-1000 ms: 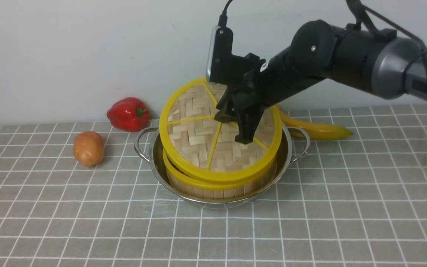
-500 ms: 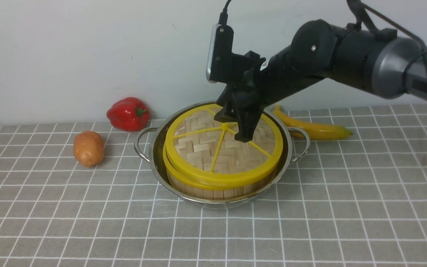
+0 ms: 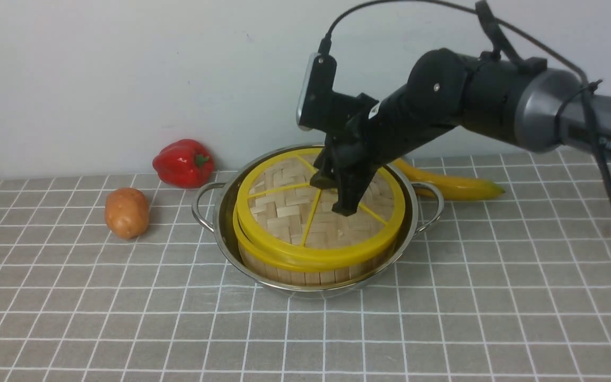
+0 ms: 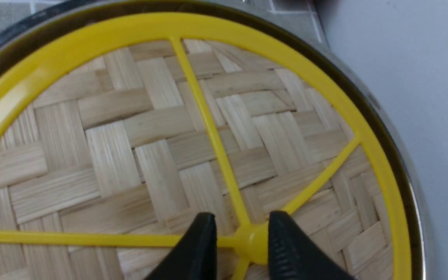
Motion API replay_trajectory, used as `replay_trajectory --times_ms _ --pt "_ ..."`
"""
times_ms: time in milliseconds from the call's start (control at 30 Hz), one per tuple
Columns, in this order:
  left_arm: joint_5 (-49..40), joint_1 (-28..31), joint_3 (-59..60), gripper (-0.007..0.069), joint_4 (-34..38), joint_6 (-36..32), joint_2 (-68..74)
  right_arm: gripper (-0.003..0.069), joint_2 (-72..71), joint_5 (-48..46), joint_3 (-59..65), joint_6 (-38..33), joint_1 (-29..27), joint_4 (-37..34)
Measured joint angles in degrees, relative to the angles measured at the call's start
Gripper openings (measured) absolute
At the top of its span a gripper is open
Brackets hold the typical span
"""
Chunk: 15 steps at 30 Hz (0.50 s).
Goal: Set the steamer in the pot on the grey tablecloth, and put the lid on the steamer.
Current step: 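Place the bamboo steamer lid onto the steamer basket in the pot with the right gripper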
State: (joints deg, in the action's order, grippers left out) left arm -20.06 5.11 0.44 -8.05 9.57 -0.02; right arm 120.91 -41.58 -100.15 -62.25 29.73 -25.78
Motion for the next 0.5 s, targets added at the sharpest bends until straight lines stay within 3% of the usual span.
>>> replay_trajectory --times_ms 500 --pt "0.0 0.0 0.0 0.0243 0.0 0.0 0.0 0.0216 1.2 3.0 0.0 0.5 0.0 1.8"
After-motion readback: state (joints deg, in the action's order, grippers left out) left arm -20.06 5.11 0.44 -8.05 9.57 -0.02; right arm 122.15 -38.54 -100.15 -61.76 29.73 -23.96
